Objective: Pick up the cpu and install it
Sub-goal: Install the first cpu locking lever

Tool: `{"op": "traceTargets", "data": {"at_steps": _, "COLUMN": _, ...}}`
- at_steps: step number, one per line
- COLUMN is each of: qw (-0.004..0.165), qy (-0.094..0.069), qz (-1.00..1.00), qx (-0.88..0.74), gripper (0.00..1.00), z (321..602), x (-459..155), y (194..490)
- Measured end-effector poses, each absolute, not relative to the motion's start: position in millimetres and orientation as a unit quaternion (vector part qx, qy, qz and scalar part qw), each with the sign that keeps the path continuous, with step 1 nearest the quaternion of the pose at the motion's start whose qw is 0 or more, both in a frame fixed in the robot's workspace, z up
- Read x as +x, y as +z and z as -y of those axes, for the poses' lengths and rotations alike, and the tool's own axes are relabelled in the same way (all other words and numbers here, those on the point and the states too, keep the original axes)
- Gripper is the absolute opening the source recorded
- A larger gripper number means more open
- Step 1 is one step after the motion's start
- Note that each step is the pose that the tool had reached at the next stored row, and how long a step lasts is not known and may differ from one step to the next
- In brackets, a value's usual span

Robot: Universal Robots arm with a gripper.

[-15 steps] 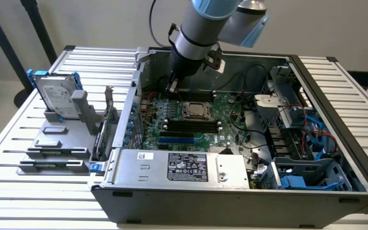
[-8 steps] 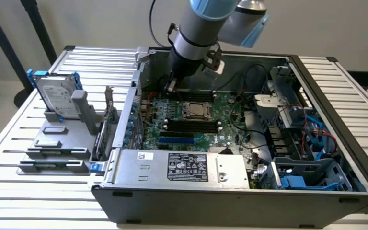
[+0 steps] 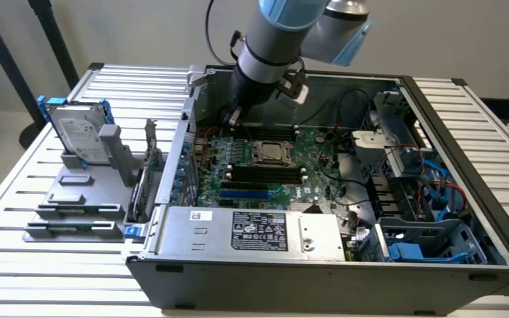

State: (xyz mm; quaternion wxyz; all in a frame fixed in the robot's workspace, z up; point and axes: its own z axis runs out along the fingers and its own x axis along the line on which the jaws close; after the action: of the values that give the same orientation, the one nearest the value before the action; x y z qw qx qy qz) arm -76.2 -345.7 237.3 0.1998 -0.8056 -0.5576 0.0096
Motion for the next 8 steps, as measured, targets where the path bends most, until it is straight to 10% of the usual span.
{"op": "traceTargets", "data": {"at_steps": 8, "qw": 0.211, "qy": 0.006, "qz": 0.543, "qx": -0.813, "gripper": 0.11, "z": 345.7, "x": -79.9, "y": 238.1}}
